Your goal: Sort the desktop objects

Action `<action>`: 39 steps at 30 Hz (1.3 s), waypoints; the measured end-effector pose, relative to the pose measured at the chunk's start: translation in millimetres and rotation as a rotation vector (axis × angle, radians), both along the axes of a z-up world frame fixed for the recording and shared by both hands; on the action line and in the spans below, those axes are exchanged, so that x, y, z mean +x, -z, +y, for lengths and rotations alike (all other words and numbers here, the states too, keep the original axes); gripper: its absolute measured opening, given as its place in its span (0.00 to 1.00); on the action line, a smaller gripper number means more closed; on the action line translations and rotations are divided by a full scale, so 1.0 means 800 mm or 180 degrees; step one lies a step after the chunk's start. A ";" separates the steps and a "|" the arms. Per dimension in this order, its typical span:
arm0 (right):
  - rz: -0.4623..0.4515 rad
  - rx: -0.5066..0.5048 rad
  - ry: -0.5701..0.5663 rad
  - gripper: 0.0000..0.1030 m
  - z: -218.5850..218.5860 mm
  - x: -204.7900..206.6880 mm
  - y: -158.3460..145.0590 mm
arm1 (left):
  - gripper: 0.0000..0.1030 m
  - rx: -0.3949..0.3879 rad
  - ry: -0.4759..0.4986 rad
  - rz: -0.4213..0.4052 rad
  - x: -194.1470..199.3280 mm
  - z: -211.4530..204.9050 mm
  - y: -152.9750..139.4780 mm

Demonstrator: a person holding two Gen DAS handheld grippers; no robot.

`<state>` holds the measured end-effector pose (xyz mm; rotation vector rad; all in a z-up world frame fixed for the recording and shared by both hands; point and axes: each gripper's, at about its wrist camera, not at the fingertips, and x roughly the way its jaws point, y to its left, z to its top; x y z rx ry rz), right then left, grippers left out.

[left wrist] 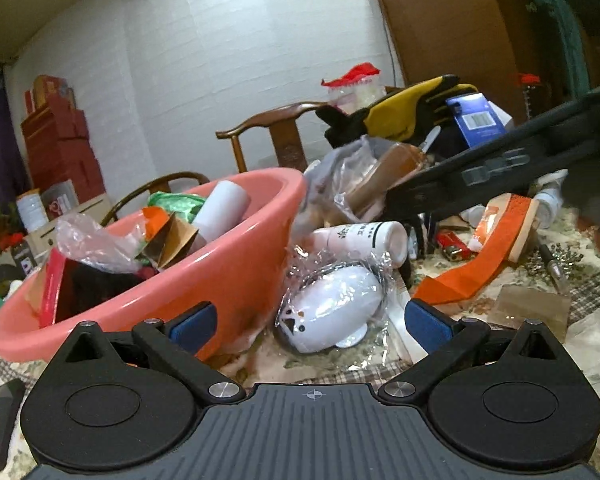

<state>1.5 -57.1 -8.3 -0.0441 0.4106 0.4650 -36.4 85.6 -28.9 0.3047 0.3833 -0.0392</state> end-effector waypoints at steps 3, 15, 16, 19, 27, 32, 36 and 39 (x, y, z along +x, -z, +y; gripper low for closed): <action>0.0022 -0.0071 -0.0064 0.99 0.021 0.020 0.007 | 1.00 0.0058 0.0029 -0.0004 0.006 0.001 0.001; 0.0325 -0.0041 -0.0179 0.89 0.045 0.070 0.035 | 1.00 0.0111 0.0143 -0.0056 0.007 0.002 0.005; 0.0310 -0.0053 -0.0192 0.89 0.046 0.070 0.036 | 1.00 0.0089 0.0165 -0.0049 0.006 0.003 0.005; 0.0338 -0.0022 -0.0199 0.87 0.048 0.076 0.040 | 1.00 0.0106 0.0184 -0.0015 0.009 0.000 0.006; 0.0520 0.0031 -0.0267 0.41 0.036 0.073 0.053 | 1.00 0.0160 0.0215 0.0052 0.011 -0.005 0.008; 0.0434 0.0032 -0.0143 0.41 0.011 0.054 0.051 | 1.00 0.0253 0.0396 0.0134 0.019 -0.016 0.011; 0.0430 0.0083 -0.0120 0.41 -0.008 0.038 0.053 | 1.00 0.0520 0.0448 0.0088 0.024 -0.030 0.015; 0.0373 0.0089 -0.0094 0.41 -0.012 0.031 0.052 | 1.00 0.0627 0.0465 0.0089 0.028 -0.038 0.015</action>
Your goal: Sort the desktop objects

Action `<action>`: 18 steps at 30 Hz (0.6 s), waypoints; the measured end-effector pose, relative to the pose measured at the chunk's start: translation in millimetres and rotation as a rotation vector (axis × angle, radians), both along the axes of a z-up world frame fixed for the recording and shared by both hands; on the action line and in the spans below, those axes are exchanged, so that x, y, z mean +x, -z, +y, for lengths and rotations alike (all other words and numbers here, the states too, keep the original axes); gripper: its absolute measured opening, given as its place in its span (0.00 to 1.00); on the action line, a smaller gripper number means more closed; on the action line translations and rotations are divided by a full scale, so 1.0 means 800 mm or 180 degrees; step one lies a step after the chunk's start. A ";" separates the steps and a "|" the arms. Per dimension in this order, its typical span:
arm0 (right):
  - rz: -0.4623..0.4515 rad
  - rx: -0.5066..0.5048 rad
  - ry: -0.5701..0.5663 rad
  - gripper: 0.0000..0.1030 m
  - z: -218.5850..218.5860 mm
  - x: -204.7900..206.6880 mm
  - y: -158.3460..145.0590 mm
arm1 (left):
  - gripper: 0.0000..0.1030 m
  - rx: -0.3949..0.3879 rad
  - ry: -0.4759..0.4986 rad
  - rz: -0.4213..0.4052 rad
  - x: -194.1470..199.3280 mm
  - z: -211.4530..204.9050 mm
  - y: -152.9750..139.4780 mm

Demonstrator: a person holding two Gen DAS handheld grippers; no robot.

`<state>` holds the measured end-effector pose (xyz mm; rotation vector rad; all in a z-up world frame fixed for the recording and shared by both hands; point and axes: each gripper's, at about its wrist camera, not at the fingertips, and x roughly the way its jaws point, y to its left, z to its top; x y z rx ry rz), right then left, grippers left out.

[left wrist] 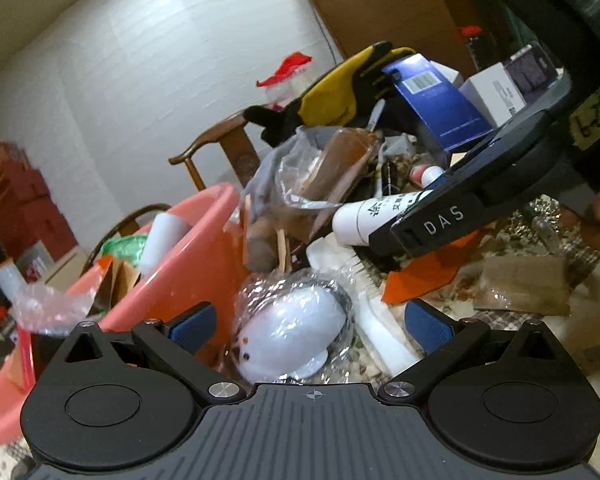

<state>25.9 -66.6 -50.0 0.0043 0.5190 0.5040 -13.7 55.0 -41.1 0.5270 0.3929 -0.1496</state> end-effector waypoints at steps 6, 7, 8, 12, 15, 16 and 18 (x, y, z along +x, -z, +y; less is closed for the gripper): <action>-0.0155 0.0062 0.0001 0.41 -0.008 -0.009 -0.005 | 1.00 -0.0286 0.0232 0.0265 0.001 -0.005 0.001; -0.0163 0.0086 -0.0002 0.41 -0.010 -0.010 -0.005 | 1.00 -0.0206 0.0178 0.0224 0.003 -0.007 0.003; -0.0169 0.0107 -0.0009 0.41 -0.012 -0.011 -0.006 | 1.00 -0.0093 0.0083 0.0159 0.004 -0.009 0.006; -0.0218 0.0131 -0.0006 0.41 -0.018 -0.016 -0.008 | 1.00 0.0024 0.0025 0.0073 0.008 -0.008 0.006; -0.0188 0.0184 -0.0018 0.41 -0.021 -0.013 -0.007 | 1.00 0.0046 0.0056 0.0190 0.015 -0.012 0.011; -0.0177 0.0196 -0.0035 0.41 -0.021 -0.013 -0.006 | 1.00 0.0075 0.0036 0.0207 0.016 -0.014 0.013; -0.0167 0.0213 -0.0071 0.47 -0.021 -0.012 -0.007 | 1.00 0.0071 0.0017 0.0218 0.018 -0.014 0.012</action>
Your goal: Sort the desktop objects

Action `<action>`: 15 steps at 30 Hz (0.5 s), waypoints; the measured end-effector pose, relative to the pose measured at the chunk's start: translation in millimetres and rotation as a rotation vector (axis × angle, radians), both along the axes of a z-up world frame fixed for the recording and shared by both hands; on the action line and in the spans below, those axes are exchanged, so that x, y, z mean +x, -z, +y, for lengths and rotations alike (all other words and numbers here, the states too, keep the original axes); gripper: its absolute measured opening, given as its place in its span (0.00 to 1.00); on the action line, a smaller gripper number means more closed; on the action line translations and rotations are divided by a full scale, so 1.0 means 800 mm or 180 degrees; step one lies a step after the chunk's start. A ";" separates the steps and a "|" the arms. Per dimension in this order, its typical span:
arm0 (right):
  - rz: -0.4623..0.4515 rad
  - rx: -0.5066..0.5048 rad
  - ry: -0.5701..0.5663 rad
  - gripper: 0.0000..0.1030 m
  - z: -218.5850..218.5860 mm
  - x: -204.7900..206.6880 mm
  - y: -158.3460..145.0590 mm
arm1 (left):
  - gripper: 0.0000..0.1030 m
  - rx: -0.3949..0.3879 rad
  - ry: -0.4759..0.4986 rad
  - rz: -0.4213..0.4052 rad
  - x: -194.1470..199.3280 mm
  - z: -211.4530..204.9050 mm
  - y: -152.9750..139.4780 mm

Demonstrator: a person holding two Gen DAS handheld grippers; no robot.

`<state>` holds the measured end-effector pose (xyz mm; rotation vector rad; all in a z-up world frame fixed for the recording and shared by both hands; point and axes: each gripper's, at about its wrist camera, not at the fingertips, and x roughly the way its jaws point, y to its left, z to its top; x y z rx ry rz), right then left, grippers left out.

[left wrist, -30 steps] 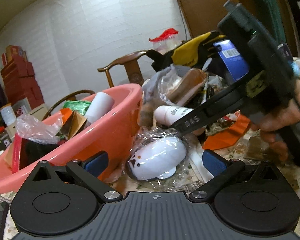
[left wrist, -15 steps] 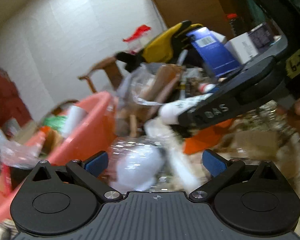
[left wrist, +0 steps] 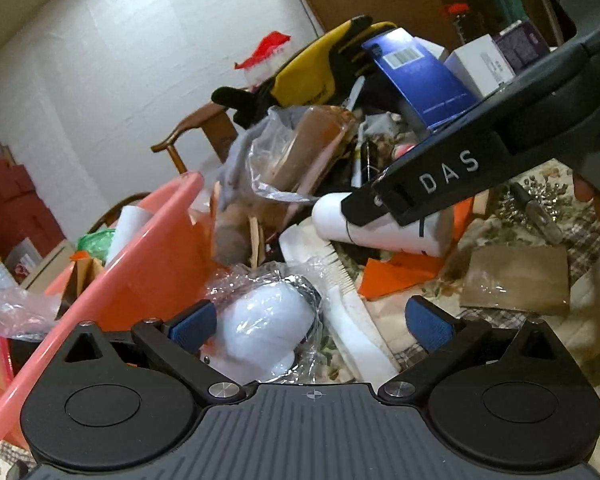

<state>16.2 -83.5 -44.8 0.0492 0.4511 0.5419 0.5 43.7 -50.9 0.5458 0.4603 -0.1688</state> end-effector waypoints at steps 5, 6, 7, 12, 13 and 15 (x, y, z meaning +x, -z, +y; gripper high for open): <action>-0.0025 -0.0081 -0.0038 0.59 0.007 0.002 -0.002 | 1.00 -0.0068 -0.0130 0.0091 0.003 -0.001 -0.003; -0.0033 -0.0072 -0.0044 0.59 0.007 0.001 -0.002 | 1.00 -0.0133 -0.0183 0.0105 0.001 0.001 -0.005; -0.0036 -0.0058 -0.0048 0.59 0.007 0.000 -0.002 | 1.00 -0.0209 -0.0251 0.0128 -0.002 0.004 -0.007; -0.0039 -0.0025 -0.0056 0.59 0.004 -0.003 0.000 | 1.00 -0.1061 -0.0542 0.0214 -0.020 0.046 -0.016; -0.0034 -0.0016 -0.0060 0.59 0.004 -0.002 -0.001 | 1.00 -0.1075 -0.0626 0.0156 -0.020 0.051 -0.018; -0.0036 0.0002 -0.0057 0.59 0.003 -0.003 -0.002 | 1.00 -0.1148 -0.0656 0.0139 -0.014 0.059 -0.022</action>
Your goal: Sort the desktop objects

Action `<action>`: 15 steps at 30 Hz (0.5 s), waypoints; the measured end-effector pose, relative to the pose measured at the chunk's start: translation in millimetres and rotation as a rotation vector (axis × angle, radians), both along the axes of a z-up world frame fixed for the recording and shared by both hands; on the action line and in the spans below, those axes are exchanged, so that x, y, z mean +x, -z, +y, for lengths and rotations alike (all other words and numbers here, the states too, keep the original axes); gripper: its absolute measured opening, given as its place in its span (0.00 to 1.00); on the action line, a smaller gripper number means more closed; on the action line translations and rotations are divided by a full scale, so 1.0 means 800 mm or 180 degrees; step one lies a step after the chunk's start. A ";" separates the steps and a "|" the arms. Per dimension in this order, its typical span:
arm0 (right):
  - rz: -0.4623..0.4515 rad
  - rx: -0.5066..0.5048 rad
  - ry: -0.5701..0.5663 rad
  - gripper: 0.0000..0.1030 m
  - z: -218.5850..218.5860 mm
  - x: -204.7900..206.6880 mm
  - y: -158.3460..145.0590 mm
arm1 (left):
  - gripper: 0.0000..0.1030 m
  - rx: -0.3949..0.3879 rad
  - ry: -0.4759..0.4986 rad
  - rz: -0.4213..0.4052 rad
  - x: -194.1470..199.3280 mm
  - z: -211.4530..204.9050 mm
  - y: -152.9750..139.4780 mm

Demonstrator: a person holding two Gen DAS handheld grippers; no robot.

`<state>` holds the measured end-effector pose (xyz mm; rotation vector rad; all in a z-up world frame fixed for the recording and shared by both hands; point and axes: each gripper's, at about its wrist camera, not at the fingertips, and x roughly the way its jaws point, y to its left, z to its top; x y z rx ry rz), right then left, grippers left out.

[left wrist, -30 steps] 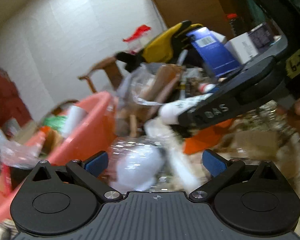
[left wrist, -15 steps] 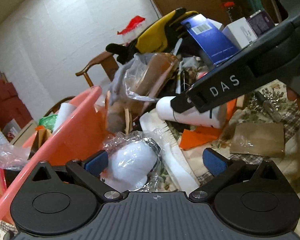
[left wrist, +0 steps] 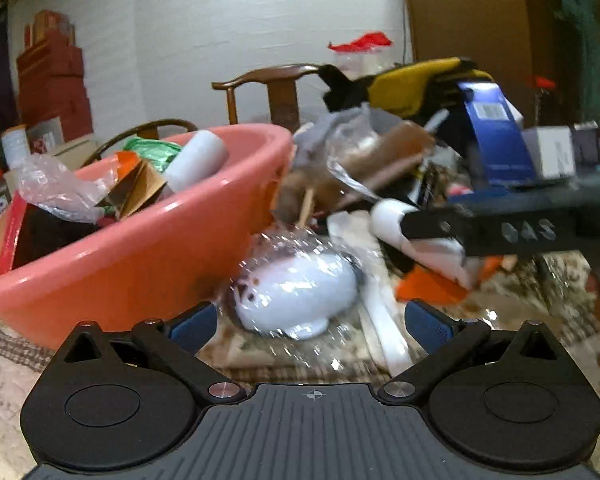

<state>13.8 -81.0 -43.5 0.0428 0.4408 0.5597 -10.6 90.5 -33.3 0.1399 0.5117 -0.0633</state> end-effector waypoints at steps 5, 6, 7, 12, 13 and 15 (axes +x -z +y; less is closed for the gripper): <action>-0.0021 0.0031 -0.0018 0.60 -0.001 -0.003 -0.001 | 1.00 -0.0145 0.0034 0.0005 0.031 0.006 -0.005; -0.0026 0.0044 -0.0010 0.60 -0.002 -0.003 -0.001 | 1.00 -0.0148 0.0030 -0.0004 0.037 0.004 -0.005; -0.0029 0.0057 -0.0003 0.61 -0.003 -0.002 -0.001 | 1.00 -0.0136 0.0004 -0.0012 0.046 0.002 -0.003; 0.0059 0.0109 0.0062 0.66 -0.011 0.004 0.002 | 1.00 -0.0010 0.0220 -0.0043 0.042 -0.017 0.004; 0.0100 0.0119 0.0079 0.67 -0.012 0.006 0.003 | 1.00 0.0025 0.0285 -0.0023 0.039 -0.020 0.004; 0.0163 0.0116 0.0128 0.68 -0.013 0.009 0.005 | 1.00 0.0127 0.0369 0.0001 0.032 -0.025 0.007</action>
